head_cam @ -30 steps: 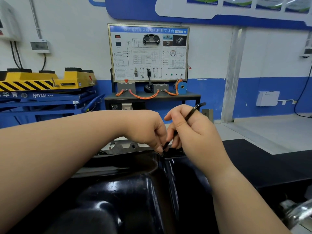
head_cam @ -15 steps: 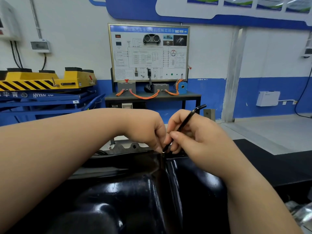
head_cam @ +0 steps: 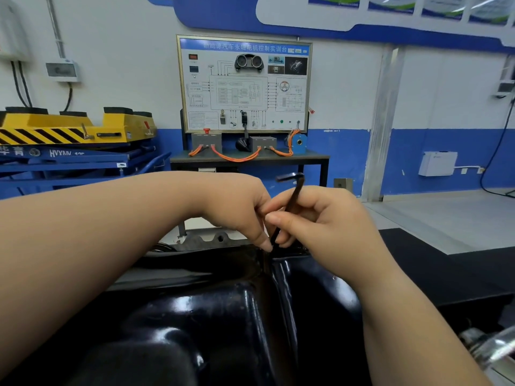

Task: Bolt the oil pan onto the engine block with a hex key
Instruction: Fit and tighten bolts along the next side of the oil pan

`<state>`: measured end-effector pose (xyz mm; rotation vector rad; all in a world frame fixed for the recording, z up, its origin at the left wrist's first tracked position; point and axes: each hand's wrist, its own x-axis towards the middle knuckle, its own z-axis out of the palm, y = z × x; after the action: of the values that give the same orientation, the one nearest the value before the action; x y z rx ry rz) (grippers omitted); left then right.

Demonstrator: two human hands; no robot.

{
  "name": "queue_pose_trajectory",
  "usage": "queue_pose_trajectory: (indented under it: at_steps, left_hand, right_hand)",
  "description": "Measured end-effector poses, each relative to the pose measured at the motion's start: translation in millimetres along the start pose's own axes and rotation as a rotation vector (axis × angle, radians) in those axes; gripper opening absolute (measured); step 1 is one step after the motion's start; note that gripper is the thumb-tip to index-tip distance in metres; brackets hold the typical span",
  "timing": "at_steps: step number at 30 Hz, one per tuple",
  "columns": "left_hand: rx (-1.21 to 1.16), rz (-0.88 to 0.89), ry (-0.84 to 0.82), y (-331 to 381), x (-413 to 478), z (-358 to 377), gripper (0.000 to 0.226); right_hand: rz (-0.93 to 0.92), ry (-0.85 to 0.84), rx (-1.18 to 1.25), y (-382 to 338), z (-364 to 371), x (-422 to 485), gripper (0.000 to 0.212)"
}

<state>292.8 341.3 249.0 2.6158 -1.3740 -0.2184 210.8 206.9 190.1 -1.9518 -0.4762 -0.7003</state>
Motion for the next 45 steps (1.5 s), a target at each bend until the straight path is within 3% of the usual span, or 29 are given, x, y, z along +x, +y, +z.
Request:
queue_pose_trajectory:
  at_steps: [8,13,19,27,32,35,39,45]
  left_hand:
    - [0.095,0.066,0.05,4.7,2.1,-0.6,0.032]
    - [0.102,0.061,0.053,3.5,0.7,-0.1,0.011]
    - [0.122,0.056,0.044,3.3,2.4,0.1,0.012]
    - [-0.016,0.066,0.04,2.5,0.4,0.4,0.013]
    - [-0.026,0.087,-0.01,6.9,-0.8,-1.8,0.03]
    - [0.033,0.059,0.019,6.4,-1.1,-0.6,0.01]
    - [0.054,0.03,0.041,5.2,-1.0,-0.3,0.017]
    - [0.052,0.03,0.02,3.9,-0.5,-0.3,0.011]
  right_hand:
    - [0.04,0.013,0.062,0.8,0.5,-0.7,0.01]
    - [-0.03,0.017,0.183,-5.8,-2.4,-3.7,0.021]
    - [-0.049,0.013,0.168,-5.6,-2.9,-2.7,0.026]
    - [-0.012,0.136,0.169,-2.8,3.2,-0.9,0.022]
    - [-0.013,0.138,0.175,-3.5,6.5,-2.4,0.019]
    - [-0.043,0.082,0.273,-8.4,6.0,-4.5,0.007]
    - [-0.084,0.057,0.269,-10.7,2.9,-5.6,0.023]
    - [-0.076,0.078,0.264,-9.5,2.1,-3.6,0.021]
